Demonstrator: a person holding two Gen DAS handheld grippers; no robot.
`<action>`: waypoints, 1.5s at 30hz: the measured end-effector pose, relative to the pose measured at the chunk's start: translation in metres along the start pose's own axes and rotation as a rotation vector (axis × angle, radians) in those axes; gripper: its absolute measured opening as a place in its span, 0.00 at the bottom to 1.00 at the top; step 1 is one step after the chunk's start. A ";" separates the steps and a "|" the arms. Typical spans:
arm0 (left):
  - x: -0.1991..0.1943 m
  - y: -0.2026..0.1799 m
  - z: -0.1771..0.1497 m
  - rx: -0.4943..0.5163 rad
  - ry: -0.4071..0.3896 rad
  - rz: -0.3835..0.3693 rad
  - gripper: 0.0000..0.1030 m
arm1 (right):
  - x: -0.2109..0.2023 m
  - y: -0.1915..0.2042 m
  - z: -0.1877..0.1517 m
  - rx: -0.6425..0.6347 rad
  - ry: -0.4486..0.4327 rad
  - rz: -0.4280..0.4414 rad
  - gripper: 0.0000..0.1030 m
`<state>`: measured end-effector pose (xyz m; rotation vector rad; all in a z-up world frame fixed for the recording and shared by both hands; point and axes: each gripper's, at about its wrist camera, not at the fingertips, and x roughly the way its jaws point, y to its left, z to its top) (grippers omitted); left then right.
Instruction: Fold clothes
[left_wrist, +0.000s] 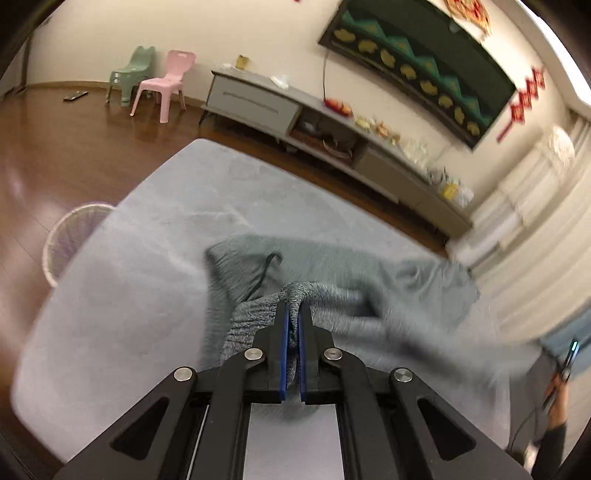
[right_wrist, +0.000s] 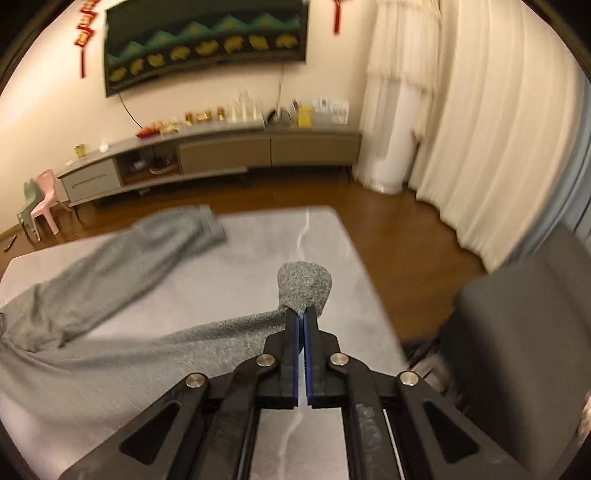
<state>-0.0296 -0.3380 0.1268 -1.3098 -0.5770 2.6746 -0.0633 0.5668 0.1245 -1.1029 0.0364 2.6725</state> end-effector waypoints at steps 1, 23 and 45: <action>-0.003 0.007 -0.014 0.022 0.052 -0.001 0.02 | -0.010 -0.003 0.001 -0.015 0.002 0.007 0.03; 0.068 0.021 -0.041 0.079 0.211 0.136 0.58 | 0.051 -0.040 -0.143 0.333 0.196 0.094 0.58; 0.213 0.039 0.110 -0.050 0.146 0.615 0.22 | 0.088 0.000 -0.140 0.054 0.287 0.059 0.59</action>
